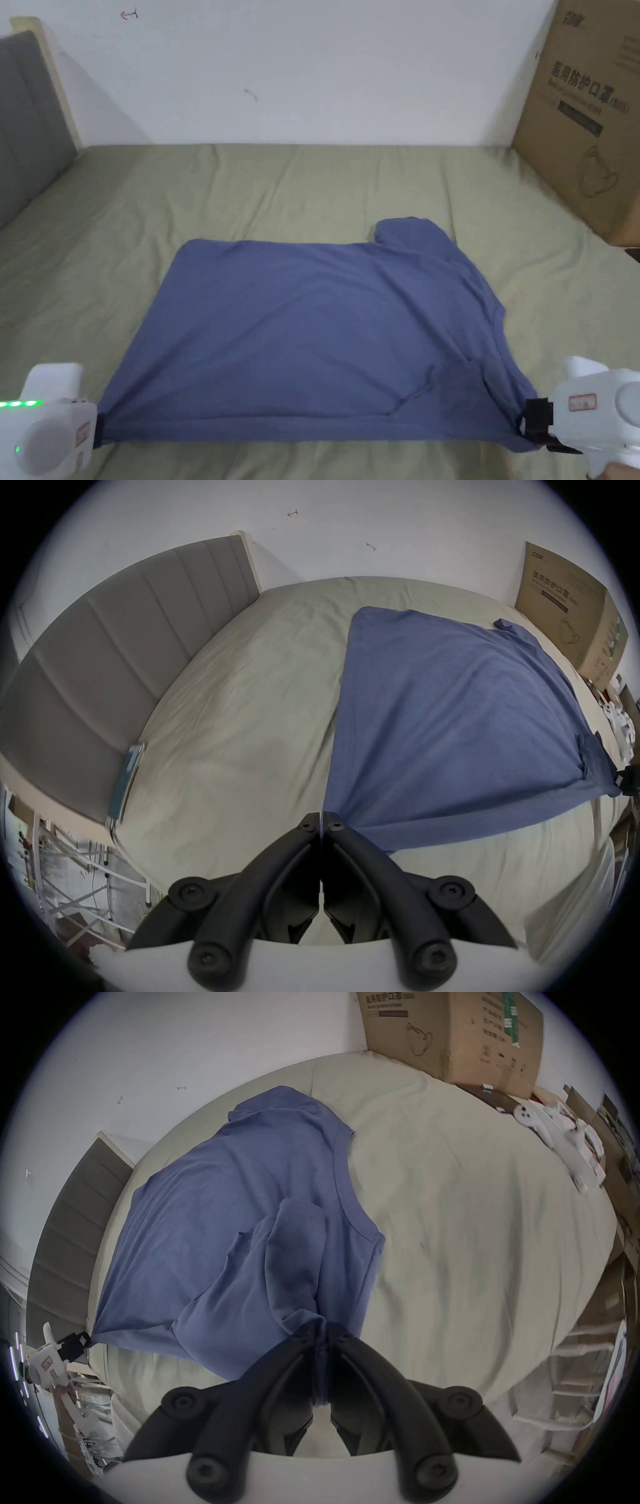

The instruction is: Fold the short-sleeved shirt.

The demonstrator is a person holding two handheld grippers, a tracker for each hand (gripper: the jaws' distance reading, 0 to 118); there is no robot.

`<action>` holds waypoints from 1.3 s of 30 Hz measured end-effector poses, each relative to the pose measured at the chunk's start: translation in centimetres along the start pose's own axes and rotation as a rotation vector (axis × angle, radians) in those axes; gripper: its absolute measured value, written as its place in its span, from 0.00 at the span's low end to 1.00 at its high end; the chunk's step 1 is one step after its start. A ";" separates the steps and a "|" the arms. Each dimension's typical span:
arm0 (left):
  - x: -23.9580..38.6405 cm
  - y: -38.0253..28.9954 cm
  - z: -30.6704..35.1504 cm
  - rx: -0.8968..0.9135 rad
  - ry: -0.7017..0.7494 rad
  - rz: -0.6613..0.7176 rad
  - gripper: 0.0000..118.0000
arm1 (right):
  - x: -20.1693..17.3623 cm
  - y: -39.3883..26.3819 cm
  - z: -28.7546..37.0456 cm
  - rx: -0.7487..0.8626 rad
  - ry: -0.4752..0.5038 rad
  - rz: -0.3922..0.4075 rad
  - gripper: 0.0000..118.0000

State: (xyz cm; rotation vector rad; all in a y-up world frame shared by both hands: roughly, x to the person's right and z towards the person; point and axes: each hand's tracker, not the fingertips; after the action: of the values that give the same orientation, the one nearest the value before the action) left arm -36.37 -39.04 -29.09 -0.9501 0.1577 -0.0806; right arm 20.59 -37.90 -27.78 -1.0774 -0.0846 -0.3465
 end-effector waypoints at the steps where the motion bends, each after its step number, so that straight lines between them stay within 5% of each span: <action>1: -0.1 -1.3 0.7 -0.011 -0.004 0.001 0.00 | 0.2 -1.0 0.5 0.001 -0.012 0.006 0.06; 7: 0.1 -4.6 2.2 0.022 -0.031 -0.005 0.02 | 1.9 -3.3 2.0 0.046 0.003 0.003 0.06; 9: -0.1 -4.4 2.5 0.047 -0.058 0.037 0.33 | 1.6 -3.2 2.4 0.068 -0.010 -0.006 0.20; 11: -0.4 -4.1 3.0 0.065 -0.103 0.081 0.81 | 1.2 -3.3 2.8 0.095 -0.035 0.018 0.76; 12: -0.5 -4.0 3.2 0.067 -0.109 0.084 0.91 | 1.0 -3.5 3.1 0.103 -0.047 0.042 0.80; 18: 0.3 -5.2 6.3 0.100 -0.179 0.083 0.85 | -1.1 -6.4 6.2 0.160 -0.028 0.188 0.79; 19: 0.4 -5.9 6.7 0.115 -0.216 0.085 0.74 | -1.5 -7.1 6.5 0.164 -0.033 0.191 0.75; 21: 0.5 -6.9 6.5 0.114 -0.214 0.083 0.10 | -2.3 -8.2 6.3 0.148 -0.034 0.226 0.26; 22: 0.6 -7.5 6.0 0.106 -0.204 0.056 0.00 | -2.6 -8.7 5.9 0.127 -0.058 0.210 0.04; 28: -0.1 -8.1 4.7 0.095 -0.220 0.078 0.02 | -2.3 -9.5 4.2 0.074 -0.001 0.138 0.02; 32: -0.7 -7.0 3.4 0.059 -0.175 0.079 0.76 | -2.2 -9.4 3.7 0.054 -0.002 0.144 0.02; 34: -0.4 -6.6 2.6 0.048 -0.188 0.069 0.89 | -2.0 -9.2 3.5 0.049 -0.003 0.144 0.02; 37: 0.4 -6.1 0.7 -0.006 -0.184 0.034 0.81 | -1.4 -9.1 3.1 0.039 -0.009 0.128 0.02; 39: 0.6 -6.1 -0.9 -0.066 -0.197 0.010 0.29 | -0.9 -9.1 2.9 0.026 -0.015 0.107 0.02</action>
State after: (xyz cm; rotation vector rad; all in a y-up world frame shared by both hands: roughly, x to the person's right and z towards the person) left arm -35.90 -43.39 -24.73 -1.0175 -0.0167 0.0277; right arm 17.15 -39.01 -18.94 -1.0547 -0.0446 -0.2402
